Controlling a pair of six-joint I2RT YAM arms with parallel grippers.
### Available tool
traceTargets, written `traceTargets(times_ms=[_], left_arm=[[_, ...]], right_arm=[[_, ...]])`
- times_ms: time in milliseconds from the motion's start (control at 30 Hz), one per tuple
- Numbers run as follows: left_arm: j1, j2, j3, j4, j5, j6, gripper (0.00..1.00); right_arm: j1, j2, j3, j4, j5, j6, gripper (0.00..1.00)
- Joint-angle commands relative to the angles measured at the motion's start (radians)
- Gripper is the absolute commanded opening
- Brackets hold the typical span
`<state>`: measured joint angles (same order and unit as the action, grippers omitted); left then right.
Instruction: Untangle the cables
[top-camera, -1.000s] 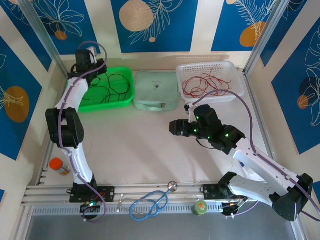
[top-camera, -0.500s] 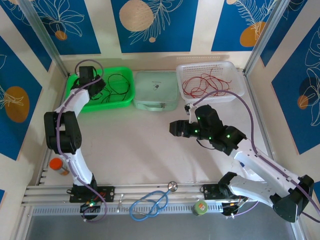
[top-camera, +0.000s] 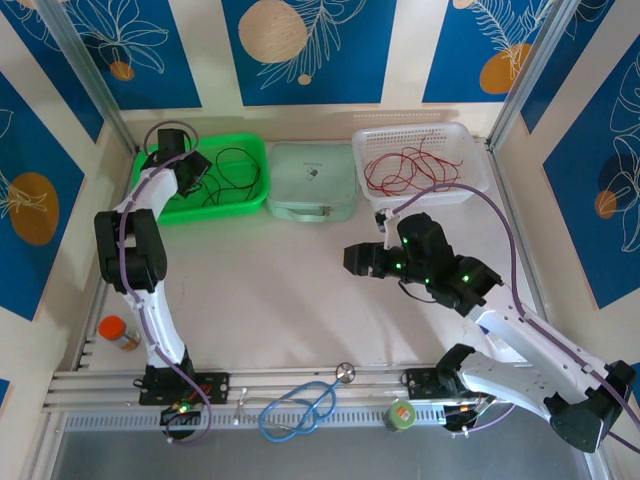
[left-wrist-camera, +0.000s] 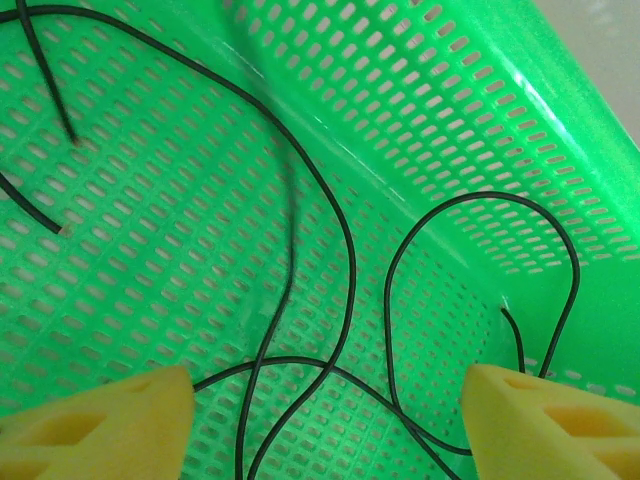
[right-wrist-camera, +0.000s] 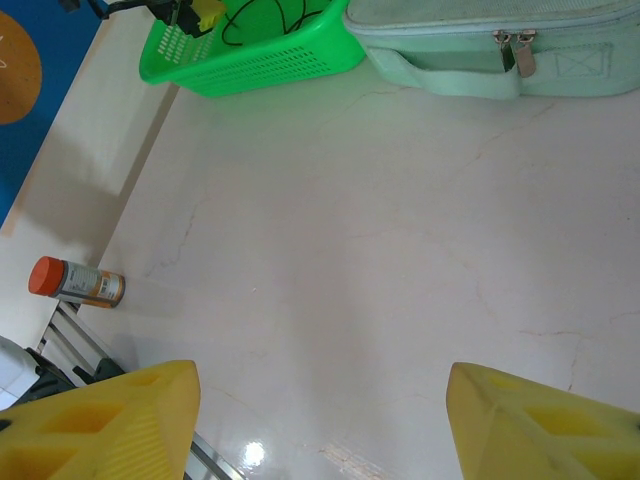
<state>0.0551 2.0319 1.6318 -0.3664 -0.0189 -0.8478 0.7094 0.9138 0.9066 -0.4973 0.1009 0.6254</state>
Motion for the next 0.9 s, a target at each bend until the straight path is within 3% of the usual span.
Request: traceTargets(times_ms=[0, 133, 267, 433, 633, 733, 867], left_arm=[[0.006, -0.075, 0.008, -0.016, 0.036, -0.004, 0.76], [0.005, -0.129, -0.004, -0.004, 0.123, -0.005, 0.83], [0.004, -0.196, -0.005, 0.003, 0.214, 0.007, 1.00], [0.005, -0.354, -0.073, 0.121, 0.297, 0.090, 1.00], [0.005, -0.616, -0.290, 0.253, 0.174, 0.313, 1.00], [0.003, -0.762, -0.481, 0.376, 0.082, 0.434, 1.00], [0.005, -0.939, -0.787, 0.579, -0.037, 0.525, 1.00]], right_arm=[[0.001, -0.016, -0.005, -0.023, 0.006, -0.004, 0.67], [0.001, -0.034, -0.007, -0.035, 0.015, -0.003, 0.67], [-0.002, -0.062, -0.009, -0.061, 0.049, -0.007, 0.67], [-0.049, -0.118, -0.003, -0.135, 0.150, -0.048, 0.70], [-0.218, -0.183, -0.112, -0.091, 0.321, -0.130, 0.84], [-0.307, -0.205, -0.200, 0.021, 0.328, -0.265, 0.92], [-0.379, -0.215, -0.391, 0.288, 0.438, -0.323, 0.79]])
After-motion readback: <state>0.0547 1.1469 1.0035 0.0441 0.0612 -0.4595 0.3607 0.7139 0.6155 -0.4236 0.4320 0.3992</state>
